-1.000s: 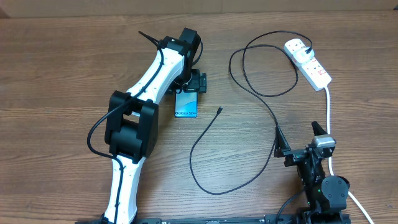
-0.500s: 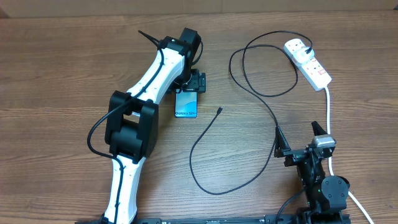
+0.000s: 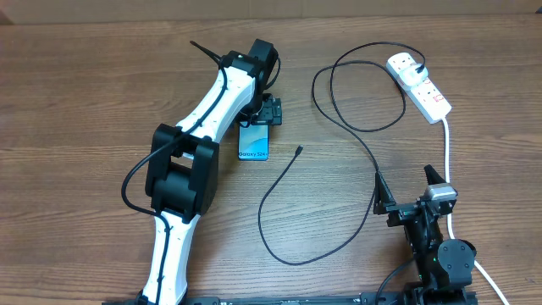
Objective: Plug charger to phone and switch on socket
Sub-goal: 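Lower the open left gripper around the phone's top edge, then close the left gripper on the phone and lift it, then tilt the held phone upright with the left gripper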
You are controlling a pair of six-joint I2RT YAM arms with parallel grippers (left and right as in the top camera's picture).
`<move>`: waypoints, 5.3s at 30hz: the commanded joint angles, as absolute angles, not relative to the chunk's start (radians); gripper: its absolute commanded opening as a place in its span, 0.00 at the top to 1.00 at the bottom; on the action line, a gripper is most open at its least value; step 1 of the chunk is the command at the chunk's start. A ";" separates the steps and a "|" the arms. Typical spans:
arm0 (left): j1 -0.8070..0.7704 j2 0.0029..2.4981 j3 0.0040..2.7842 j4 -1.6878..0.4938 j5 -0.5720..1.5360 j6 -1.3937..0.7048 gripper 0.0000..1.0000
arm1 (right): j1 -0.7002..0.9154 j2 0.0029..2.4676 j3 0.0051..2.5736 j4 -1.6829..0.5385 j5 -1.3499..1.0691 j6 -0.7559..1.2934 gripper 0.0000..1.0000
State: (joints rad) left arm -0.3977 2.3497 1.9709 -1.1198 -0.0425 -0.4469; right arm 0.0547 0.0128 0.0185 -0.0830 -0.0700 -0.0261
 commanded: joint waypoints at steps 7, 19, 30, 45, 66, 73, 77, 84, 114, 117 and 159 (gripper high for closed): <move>-0.402 2.425 1.965 -1.116 -0.057 -0.468 0.00 | 0.060 0.003 0.009 -0.080 -0.057 -0.028 0.00; -0.400 2.486 1.965 -1.126 0.002 -0.469 0.00 | 0.060 0.003 0.009 -0.080 -0.057 -0.028 0.00; -0.390 2.486 1.965 -1.126 0.019 -0.467 0.00 | 0.060 0.003 0.009 -0.080 -0.057 -0.028 0.00; -0.385 2.486 1.965 -1.139 0.019 -0.468 0.14 | 0.060 0.003 0.009 -0.080 -0.057 -0.028 0.00; -0.385 2.485 1.968 -1.176 0.019 -0.468 0.26 | 0.060 0.003 0.009 -0.080 -0.057 -0.028 0.00; -0.385 2.485 2.020 -1.229 0.019 -0.468 0.26 | 0.060 0.003 0.009 -0.080 -0.057 -0.028 0.00; -0.385 2.485 2.076 -1.273 0.019 -0.468 0.27 | 0.060 0.003 0.009 -0.080 -0.057 -0.028 0.00; -0.385 2.485 2.202 -1.398 0.065 -0.468 0.27 | 0.060 0.003 0.009 -0.080 -0.057 -0.028 0.00; -0.301 2.485 2.311 -1.560 0.556 -0.345 0.12 | 0.060 0.003 0.009 -0.080 -0.057 -0.028 0.00; -0.332 2.485 2.311 -1.546 0.440 -0.390 0.04 | 0.060 0.003 0.009 -0.080 -0.057 -0.028 0.00; -0.527 2.486 2.109 -1.338 0.120 -0.830 0.00 | 0.060 0.003 0.009 -0.080 -0.057 -0.028 0.00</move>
State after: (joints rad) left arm -0.5110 2.4859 2.1395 -1.3361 0.0937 -0.8169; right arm 0.0551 0.0128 0.0185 -0.0830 -0.0700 -0.0257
